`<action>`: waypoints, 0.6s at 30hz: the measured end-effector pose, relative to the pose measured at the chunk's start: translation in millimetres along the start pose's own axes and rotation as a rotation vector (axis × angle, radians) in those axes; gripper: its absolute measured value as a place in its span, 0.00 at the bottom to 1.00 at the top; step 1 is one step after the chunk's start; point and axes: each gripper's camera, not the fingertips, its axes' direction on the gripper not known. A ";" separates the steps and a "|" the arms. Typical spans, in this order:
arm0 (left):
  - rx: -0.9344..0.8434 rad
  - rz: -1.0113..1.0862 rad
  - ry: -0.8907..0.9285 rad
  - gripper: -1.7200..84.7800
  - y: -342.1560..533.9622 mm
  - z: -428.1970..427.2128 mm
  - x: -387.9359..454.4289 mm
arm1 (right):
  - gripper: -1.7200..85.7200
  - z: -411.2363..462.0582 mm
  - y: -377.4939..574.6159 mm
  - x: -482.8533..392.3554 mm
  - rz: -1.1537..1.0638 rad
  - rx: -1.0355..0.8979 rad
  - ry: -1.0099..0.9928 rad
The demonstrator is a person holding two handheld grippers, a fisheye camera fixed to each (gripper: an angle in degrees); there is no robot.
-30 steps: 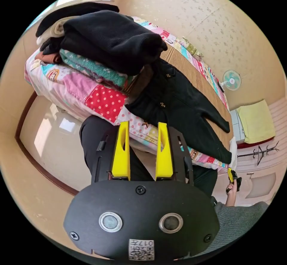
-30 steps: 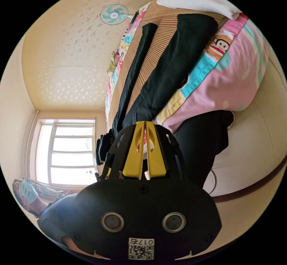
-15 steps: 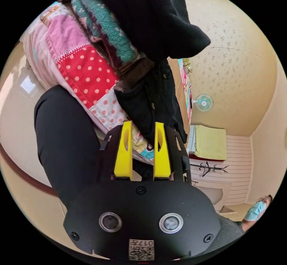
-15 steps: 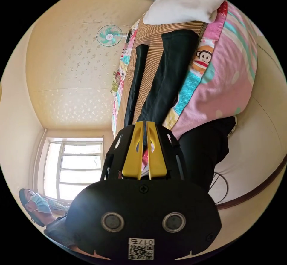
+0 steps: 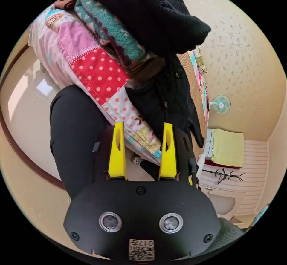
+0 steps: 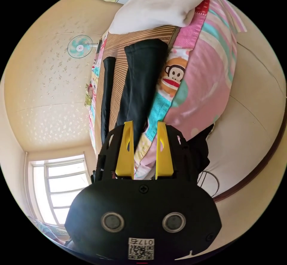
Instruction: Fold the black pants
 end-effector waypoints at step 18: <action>-0.150 0.078 0.273 0.06 8.9 -14.2 6.1 | 0.05 34.1 43.9 -43.9 -0.193 0.056 0.074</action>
